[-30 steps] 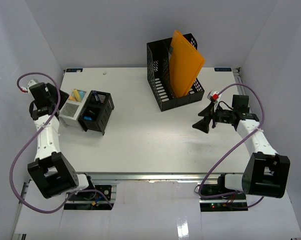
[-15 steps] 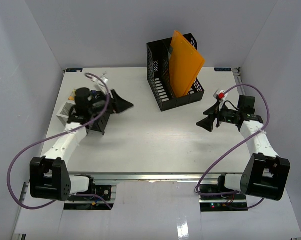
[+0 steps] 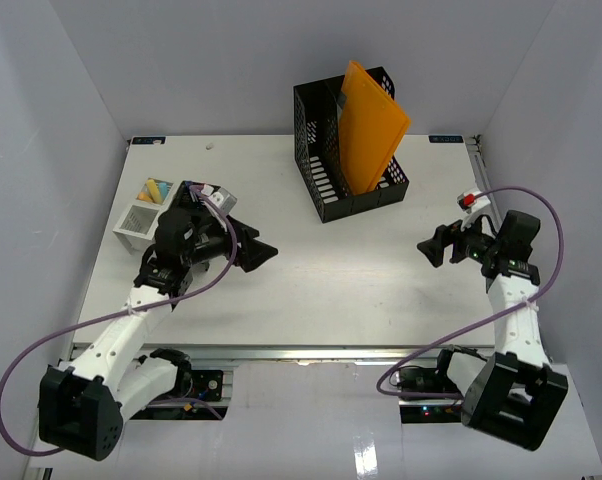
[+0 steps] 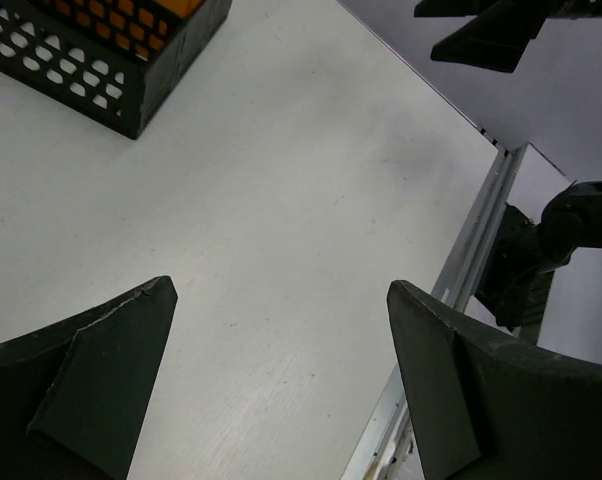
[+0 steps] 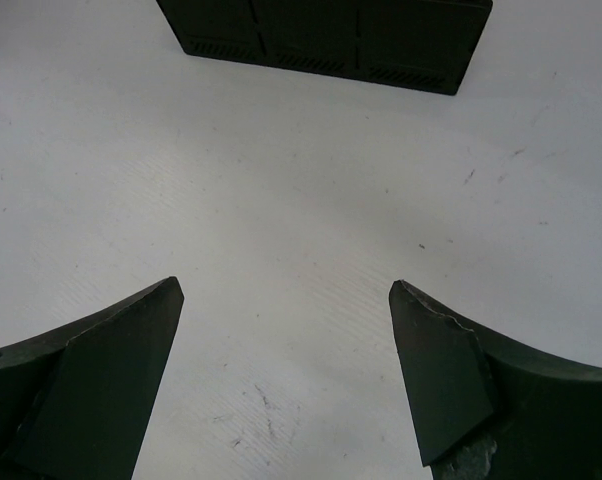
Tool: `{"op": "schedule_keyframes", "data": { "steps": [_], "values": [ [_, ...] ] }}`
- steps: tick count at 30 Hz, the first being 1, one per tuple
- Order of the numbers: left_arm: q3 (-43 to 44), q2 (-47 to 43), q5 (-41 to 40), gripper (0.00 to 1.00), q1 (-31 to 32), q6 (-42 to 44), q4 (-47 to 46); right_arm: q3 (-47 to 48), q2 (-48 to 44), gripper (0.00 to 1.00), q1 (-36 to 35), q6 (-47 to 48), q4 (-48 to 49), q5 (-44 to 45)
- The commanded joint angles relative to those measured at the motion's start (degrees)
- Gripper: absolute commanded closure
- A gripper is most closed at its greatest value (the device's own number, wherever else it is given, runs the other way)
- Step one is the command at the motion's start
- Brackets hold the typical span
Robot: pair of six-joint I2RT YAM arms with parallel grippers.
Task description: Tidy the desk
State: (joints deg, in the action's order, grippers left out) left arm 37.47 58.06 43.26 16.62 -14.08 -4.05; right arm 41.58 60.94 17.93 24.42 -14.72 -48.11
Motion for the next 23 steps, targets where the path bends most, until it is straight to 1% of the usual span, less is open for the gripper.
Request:
{"op": "schedule_keyframes", "data": {
  "steps": [1, 3, 5, 8, 10, 12, 16, 23],
  "values": [
    [1.12, -5.62, -4.54, 0.02, 0.08, 6.33, 5.69, -5.87, -9.27, 0.1, 0.44, -6.62, 5.86, 9.92],
    [1.12, -8.24, -5.74, 0.02, 0.08, 7.95, 8.79, -9.35, -14.06, 0.1, 0.75, -10.06, 9.14, 13.01],
    [-0.57, -12.5, -8.13, 0.02, 0.1, 8.63, 10.48, -11.78, -16.84, 0.1, 2.0, -13.63, 12.52, 14.2],
    [-2.71, -18.96, -10.38, 0.02, 0.18, 9.26, 10.12, -13.87, -20.51, 0.1, 3.55, -17.07, 16.8, 15.58],
    [-3.54, -21.66, -13.14, 0.02, 0.25, 9.5, 10.23, -14.3, -21.04, 0.1, 4.05, -17.91, 17.27, 15.45],
    [-3.63, -23.07, -14.96, 0.02, 0.25, 9.69, 10.65, -14.23, -20.76, 0.1, 4.94, -18.46, 17.17, 14.44],
    [-3.21, -22.82, -15.17, 0.02, 0.25, 9.35, 11.11, -13.23, -19.33, 0.1, 6.97, -19.72, 16.4, 13.52],
    [-2.93, -22.53, -15.87, 0.02, 0.25, 9.16, 11.5, -12.01, -20.03, 0.1, 9.51, -19.17, 15.38, 14.82]
  ]
}}
